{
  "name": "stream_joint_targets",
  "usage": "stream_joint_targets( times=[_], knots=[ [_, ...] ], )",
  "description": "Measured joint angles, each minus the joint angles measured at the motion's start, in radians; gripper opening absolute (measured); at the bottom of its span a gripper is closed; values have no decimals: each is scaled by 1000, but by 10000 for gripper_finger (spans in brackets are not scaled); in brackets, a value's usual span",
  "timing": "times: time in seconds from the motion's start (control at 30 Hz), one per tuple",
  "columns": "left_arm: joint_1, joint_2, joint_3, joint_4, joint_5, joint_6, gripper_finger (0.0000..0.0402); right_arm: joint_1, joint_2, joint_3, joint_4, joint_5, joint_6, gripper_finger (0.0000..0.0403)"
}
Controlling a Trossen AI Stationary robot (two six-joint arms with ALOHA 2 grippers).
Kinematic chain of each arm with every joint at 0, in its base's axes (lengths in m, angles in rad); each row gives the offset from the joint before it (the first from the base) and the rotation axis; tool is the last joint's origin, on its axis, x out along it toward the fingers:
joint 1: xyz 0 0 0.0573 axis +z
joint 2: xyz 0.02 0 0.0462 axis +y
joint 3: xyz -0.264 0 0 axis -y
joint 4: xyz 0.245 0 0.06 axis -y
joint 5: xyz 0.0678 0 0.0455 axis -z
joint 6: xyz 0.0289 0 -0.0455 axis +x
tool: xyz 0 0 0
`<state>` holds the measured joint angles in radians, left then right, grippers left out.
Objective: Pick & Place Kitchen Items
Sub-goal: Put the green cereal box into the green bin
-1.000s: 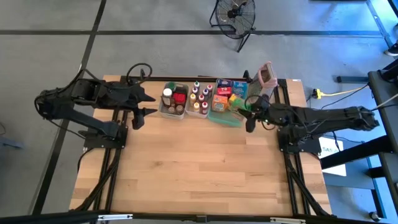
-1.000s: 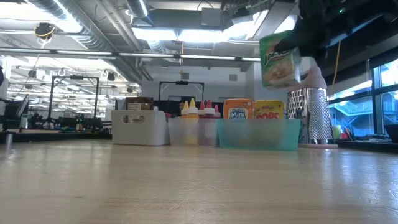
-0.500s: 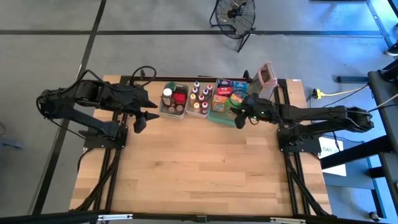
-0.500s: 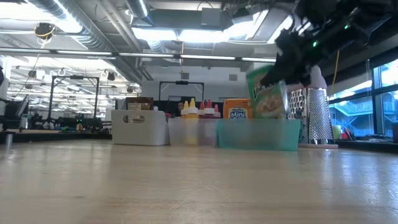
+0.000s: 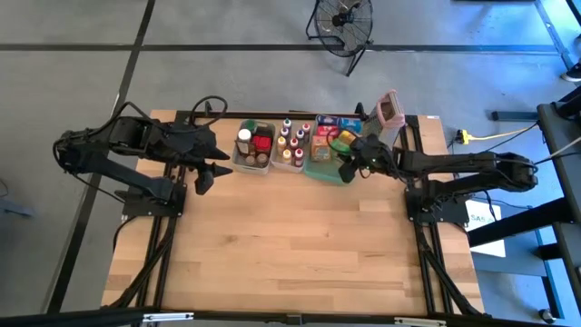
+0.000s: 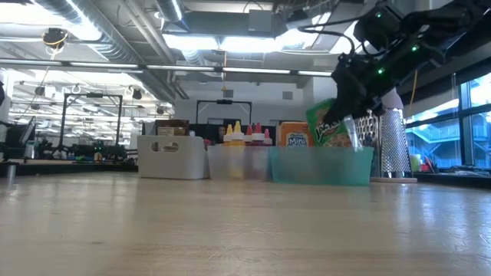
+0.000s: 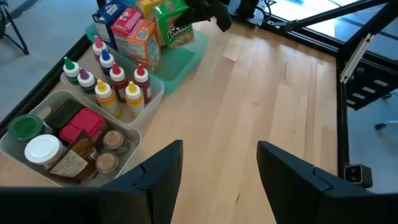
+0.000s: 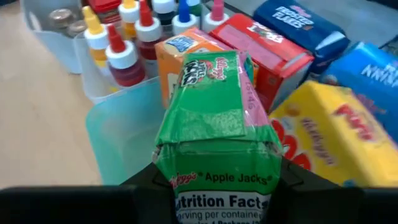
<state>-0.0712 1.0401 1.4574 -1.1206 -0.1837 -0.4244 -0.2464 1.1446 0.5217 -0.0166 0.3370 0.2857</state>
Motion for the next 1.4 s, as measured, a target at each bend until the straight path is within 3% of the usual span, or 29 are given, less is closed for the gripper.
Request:
stream_joint_targets(
  times=[0.23,0.5,0.93,1.23,1.4],
  knots=[
    [2,0,0,1,-23,25,201,-10,11,0,0,-10,13,130],
    [2,0,0,1,-35,43,201,-1,59,0,25,-103,38,132],
    [1,0,0,2,-35,21,200,0,66,0,18,-103,46,202],
    [1,3,0,2,-35,19,200,0,65,16,47,-115,47,216],
    [1,3,0,2,-34,18,200,0,65,102,-41,-210,27,216]
  ],
)
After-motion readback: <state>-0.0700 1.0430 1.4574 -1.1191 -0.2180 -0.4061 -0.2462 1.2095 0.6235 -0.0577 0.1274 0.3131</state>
